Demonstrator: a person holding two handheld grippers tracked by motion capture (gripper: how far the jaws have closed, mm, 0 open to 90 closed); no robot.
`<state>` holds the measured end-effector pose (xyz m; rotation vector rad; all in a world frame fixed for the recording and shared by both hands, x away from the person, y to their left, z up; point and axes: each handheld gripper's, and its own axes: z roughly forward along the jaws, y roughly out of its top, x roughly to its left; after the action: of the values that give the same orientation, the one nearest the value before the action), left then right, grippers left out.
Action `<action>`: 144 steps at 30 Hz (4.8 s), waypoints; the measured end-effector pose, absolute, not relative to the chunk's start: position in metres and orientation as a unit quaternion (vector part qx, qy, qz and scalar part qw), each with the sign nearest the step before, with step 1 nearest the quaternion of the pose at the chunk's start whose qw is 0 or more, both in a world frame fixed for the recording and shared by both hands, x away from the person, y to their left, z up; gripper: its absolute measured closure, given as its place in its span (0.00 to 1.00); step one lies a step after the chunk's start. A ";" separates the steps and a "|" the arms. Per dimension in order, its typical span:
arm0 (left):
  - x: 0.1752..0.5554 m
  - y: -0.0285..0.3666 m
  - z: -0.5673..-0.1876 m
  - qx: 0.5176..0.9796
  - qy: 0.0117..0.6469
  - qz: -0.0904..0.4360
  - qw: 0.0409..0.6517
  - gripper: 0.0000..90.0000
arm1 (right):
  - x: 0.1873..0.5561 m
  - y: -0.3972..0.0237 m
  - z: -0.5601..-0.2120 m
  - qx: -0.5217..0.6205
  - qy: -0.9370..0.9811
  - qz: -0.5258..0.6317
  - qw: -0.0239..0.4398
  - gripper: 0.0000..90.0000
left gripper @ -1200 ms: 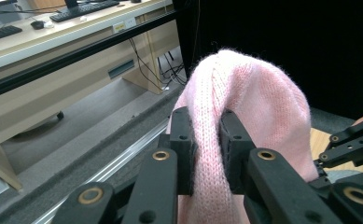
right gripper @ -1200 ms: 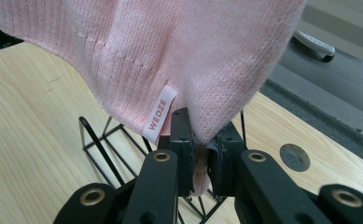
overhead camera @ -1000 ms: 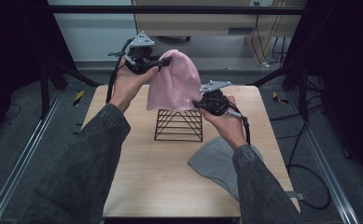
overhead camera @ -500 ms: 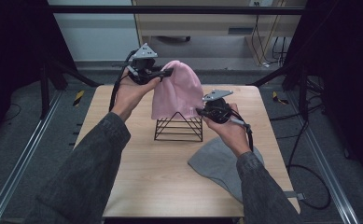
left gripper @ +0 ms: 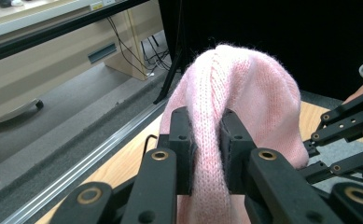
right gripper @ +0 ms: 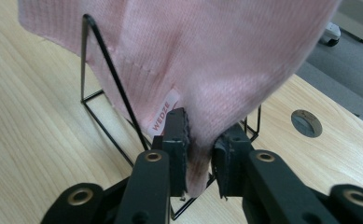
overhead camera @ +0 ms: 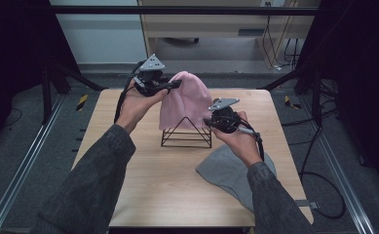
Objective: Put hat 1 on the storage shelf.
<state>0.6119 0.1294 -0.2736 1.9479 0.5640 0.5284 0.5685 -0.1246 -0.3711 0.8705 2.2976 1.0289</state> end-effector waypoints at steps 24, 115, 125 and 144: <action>0.601 0.129 -0.321 0.825 0.233 0.182 0.482 0.86 | 0.542 -0.151 -0.371 0.347 0.835 0.358 0.233 0.63; 0.442 0.296 -0.450 0.826 0.397 0.193 0.351 0.14 | 0.553 -0.284 -0.478 0.526 0.809 0.223 0.135 0.67; 0.445 0.297 -0.453 0.825 0.402 0.172 0.358 0.14 | 0.543 -0.280 -0.474 0.502 0.818 0.254 0.121 0.95; 0.450 0.294 -0.460 0.836 0.390 0.154 0.354 0.10 | 0.469 -0.259 -0.361 0.381 0.810 0.404 0.190 0.96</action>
<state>0.4499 0.2942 -0.4599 2.1610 1.0075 0.3987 0.4691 -0.2587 -0.3615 1.0700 2.2754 1.1348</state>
